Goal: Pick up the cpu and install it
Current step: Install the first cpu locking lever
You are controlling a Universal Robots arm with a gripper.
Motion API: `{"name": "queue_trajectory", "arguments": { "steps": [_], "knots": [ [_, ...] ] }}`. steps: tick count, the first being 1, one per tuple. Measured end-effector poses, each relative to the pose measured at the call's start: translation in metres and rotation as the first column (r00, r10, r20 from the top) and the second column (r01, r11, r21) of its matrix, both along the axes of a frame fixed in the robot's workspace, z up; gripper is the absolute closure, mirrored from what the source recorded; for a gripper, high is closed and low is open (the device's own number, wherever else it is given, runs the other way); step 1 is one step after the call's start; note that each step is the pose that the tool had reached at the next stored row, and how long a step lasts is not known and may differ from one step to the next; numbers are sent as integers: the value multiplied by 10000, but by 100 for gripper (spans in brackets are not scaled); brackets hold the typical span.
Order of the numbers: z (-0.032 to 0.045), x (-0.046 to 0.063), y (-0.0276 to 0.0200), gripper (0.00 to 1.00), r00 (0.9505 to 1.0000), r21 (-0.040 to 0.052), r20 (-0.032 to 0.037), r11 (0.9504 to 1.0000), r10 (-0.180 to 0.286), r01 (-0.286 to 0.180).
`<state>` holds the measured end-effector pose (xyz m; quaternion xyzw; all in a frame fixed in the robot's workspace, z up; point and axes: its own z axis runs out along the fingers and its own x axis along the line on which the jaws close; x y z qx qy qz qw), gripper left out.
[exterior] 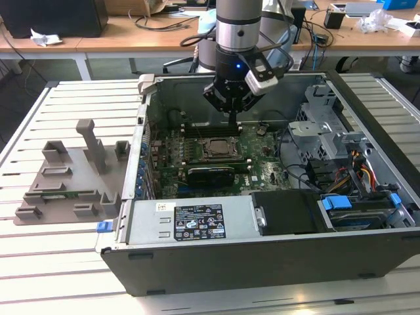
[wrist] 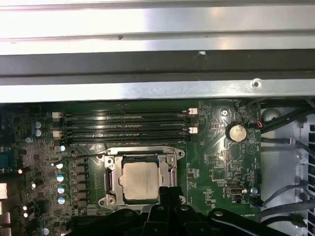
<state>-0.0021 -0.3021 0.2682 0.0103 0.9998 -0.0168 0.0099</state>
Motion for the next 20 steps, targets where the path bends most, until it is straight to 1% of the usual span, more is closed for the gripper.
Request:
{"name": "queue_trajectory", "arguments": {
  "steps": [3,7,13,17,20],
  "knots": [
    [0,0,0,89,9995,0,0,9995,328,-328],
    [0,0,0,89,9982,0,0,9982,592,-592],
    [0,0,0,89,9947,0,0,9947,1027,-1027],
    [0,0,0,89,9921,0,0,9921,1252,-1252],
    [0,0,0,89,9921,0,0,9921,1258,-1258]
  ]
}}
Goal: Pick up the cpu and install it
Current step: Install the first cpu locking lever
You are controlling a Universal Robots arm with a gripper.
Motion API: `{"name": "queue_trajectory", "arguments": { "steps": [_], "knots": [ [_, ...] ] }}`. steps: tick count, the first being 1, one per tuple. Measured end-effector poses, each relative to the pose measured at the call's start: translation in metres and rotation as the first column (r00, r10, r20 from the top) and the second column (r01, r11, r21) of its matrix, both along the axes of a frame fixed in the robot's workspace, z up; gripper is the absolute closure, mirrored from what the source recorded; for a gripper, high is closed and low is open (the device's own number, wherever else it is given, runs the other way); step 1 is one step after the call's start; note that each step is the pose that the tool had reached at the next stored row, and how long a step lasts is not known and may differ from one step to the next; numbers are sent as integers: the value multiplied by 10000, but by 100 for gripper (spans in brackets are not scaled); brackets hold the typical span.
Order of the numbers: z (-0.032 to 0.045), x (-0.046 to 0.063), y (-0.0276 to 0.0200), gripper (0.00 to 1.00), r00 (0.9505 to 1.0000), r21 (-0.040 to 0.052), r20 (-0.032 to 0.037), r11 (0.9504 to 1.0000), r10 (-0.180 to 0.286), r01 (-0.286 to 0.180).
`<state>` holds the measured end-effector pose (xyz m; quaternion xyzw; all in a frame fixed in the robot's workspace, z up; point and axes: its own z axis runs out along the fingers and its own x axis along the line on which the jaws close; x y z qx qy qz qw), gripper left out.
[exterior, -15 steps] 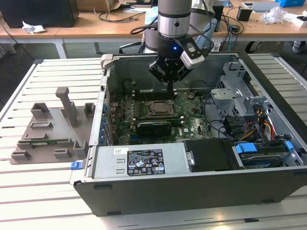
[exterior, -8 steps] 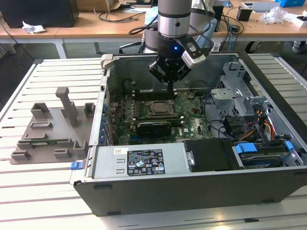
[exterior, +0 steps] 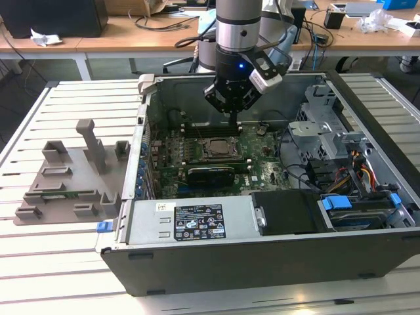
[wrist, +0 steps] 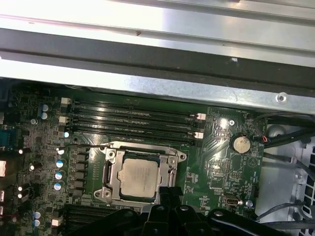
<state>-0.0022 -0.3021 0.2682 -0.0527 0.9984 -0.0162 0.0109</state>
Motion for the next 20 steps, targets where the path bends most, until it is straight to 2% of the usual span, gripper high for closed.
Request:
{"name": "queue_trajectory", "arguments": {
  "steps": [3,6,18,20],
  "knots": [
    [0,-57,1,89,10000,0,1,10000,2,-2],
    [-1,-180,8,89,10000,-1,0,10000,2,-2],
    [-5,-691,92,89,10000,0,0,10000,-1,1],
    [-9,-819,98,89,10000,1,1,10000,1,-1]
  ]
}}
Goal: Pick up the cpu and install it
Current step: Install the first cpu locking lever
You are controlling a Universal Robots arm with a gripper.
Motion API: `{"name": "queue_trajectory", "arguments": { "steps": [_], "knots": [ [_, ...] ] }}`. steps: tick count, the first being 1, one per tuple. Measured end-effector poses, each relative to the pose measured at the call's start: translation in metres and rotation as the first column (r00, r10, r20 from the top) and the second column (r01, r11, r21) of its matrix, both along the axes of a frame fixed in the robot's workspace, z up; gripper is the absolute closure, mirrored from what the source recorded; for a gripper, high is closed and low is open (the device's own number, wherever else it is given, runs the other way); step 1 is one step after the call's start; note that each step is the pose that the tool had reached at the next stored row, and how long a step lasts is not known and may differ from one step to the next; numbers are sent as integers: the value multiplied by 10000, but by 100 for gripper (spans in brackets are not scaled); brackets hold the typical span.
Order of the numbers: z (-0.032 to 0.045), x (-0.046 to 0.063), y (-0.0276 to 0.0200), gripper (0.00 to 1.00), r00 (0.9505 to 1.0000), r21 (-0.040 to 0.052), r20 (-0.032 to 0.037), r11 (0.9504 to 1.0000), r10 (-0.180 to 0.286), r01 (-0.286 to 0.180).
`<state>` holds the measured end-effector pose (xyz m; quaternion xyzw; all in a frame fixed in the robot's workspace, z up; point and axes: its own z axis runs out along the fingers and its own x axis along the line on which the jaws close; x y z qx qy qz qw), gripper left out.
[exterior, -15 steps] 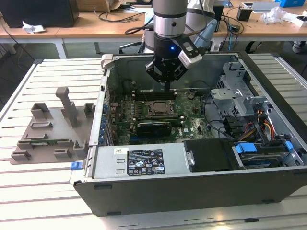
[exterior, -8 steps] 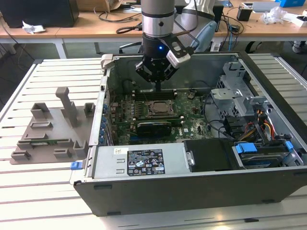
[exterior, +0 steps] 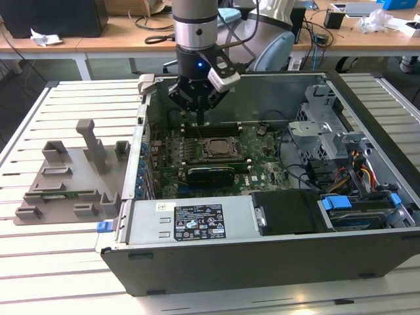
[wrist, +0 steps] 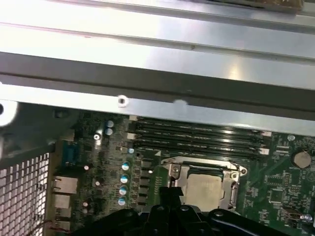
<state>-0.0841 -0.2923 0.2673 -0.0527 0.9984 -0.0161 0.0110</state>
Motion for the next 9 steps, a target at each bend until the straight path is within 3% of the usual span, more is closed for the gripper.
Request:
{"name": "queue_trajectory", "arguments": {
  "steps": [2,3,4,7,9],
  "knots": [
    [-3,-152,7,89,10000,0,1,10000,0,0],
    [-4,-212,33,89,10000,-2,0,10000,0,0],
    [-5,-213,86,89,10000,-1,0,10000,-1,1],
    [-13,-207,176,89,10000,-1,1,10000,-1,1],
    [-18,-173,184,89,10000,-6,1,10000,-1,1]
  ]
}}
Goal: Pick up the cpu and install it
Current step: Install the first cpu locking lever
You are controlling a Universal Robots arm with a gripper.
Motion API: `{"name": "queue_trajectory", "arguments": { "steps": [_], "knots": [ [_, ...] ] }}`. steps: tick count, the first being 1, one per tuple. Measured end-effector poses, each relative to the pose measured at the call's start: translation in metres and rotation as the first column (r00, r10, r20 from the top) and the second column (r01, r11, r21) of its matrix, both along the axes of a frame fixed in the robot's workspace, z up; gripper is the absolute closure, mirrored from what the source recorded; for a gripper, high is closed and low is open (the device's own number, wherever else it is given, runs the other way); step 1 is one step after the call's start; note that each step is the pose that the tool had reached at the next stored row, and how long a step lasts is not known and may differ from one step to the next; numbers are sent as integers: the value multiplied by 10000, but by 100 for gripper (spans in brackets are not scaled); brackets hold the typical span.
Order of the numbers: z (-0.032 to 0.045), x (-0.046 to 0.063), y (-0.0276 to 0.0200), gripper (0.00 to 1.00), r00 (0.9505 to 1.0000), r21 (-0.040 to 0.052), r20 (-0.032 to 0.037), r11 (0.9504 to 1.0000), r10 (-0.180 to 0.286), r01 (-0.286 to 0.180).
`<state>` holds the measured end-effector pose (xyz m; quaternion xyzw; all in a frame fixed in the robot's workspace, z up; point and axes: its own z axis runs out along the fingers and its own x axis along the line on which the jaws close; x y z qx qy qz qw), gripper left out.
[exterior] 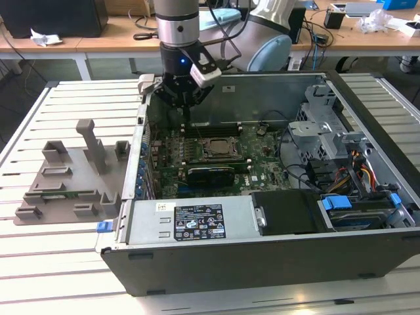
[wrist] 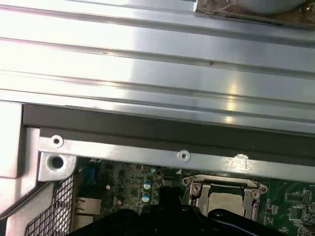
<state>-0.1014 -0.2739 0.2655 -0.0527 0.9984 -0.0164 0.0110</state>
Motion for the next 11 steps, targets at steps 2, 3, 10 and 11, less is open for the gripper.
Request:
{"name": "queue_trajectory", "arguments": {
  "steps": [2,3,10,11],
  "knots": [
    [-2,41,0,89,10000,-5,0,10000,2,-2],
    [-3,69,0,89,10000,-8,0,10000,1,-1],
    [-15,321,0,89,10000,-13,-9,10000,0,0],
    [-16,338,0,89,10000,-13,-9,10000,0,0]
  ]
}}
